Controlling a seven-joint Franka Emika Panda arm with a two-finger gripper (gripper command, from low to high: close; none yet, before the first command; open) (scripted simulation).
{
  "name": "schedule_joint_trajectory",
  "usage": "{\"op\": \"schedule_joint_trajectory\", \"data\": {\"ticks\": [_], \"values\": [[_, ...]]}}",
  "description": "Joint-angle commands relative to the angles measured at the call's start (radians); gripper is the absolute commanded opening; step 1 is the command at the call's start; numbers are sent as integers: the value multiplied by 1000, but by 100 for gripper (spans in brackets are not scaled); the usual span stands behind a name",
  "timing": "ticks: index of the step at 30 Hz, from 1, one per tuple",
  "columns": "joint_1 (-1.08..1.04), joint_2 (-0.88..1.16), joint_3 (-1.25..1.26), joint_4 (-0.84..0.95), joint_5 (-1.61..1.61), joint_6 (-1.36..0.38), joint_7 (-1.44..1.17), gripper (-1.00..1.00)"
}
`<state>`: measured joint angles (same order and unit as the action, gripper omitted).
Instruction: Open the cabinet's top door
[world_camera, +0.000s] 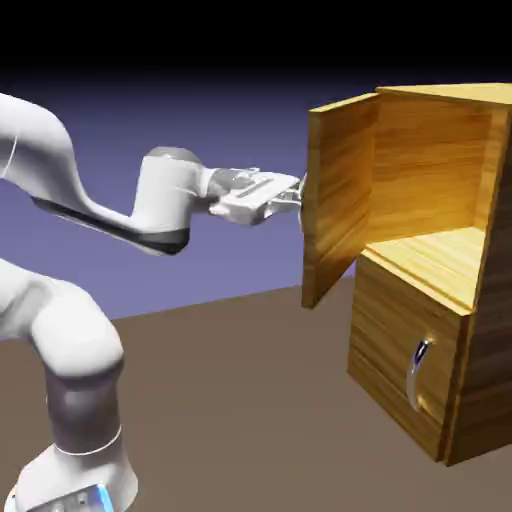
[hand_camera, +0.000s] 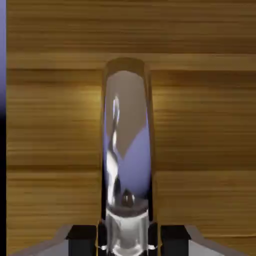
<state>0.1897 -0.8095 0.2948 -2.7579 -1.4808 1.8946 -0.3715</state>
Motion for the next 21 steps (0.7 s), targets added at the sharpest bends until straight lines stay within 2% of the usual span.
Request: {"op": "schedule_joint_trajectory", "data": {"ticks": [1,11,21], "values": [[2,18,32,15,39,-42,0,-100],[-56,277,325,260,321,-477,49,-100],[-150,623,542,578,416,-908,171,-100]]}}
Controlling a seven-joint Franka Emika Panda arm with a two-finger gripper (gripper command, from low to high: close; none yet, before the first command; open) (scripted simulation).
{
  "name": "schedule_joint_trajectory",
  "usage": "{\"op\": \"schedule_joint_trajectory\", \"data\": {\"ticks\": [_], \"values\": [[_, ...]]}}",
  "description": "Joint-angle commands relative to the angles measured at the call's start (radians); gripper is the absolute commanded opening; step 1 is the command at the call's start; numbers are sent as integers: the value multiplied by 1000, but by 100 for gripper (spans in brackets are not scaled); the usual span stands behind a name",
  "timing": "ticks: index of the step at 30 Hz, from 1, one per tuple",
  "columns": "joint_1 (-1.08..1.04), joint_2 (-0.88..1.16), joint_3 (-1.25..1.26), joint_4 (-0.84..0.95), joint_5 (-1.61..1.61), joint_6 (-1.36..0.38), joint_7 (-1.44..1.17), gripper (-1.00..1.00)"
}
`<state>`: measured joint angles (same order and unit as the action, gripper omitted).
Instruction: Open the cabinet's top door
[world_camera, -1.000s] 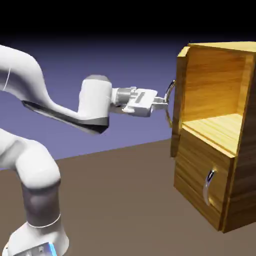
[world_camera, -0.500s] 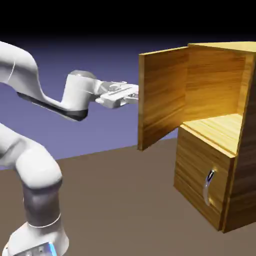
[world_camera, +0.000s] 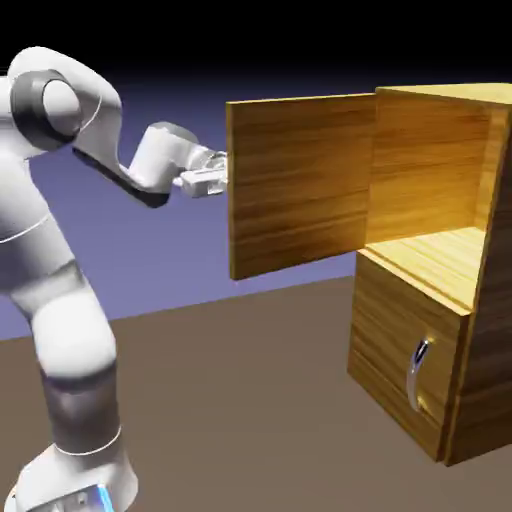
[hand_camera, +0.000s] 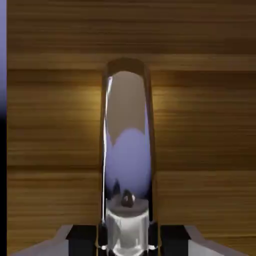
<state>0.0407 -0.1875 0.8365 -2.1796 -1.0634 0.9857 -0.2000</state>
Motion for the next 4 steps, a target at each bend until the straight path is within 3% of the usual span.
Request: {"op": "schedule_joint_trajectory", "data": {"ticks": [1,4], "values": [[-3,37,14,30,1,-40,15,-100],[1,120,37,99,3,-130,52,-100]]}}
